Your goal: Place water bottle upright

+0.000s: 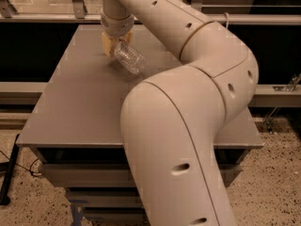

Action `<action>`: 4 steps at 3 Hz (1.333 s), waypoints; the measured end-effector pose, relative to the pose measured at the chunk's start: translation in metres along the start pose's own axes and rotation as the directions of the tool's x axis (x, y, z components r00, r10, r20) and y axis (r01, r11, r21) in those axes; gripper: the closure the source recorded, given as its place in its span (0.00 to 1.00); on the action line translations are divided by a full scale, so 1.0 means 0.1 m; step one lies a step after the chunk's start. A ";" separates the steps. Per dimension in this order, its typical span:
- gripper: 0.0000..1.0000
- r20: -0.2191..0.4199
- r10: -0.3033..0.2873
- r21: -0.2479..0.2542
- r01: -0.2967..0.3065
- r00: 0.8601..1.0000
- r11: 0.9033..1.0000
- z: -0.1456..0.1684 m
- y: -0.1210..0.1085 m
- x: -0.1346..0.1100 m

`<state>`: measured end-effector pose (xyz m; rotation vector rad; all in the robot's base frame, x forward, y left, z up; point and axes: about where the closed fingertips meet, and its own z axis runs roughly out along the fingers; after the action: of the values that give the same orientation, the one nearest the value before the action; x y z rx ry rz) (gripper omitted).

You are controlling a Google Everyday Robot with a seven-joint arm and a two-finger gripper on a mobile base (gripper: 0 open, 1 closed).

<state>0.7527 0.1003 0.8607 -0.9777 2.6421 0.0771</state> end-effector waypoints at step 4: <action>1.00 0.643 -0.069 -0.203 0.256 0.763 0.945 -1.19 0.09 0.32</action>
Offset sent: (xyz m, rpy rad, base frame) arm -0.0511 -0.0457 0.1151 0.4605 -0.3325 0.2602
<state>0.6910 0.0683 0.9633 -1.0380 1.9415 0.6418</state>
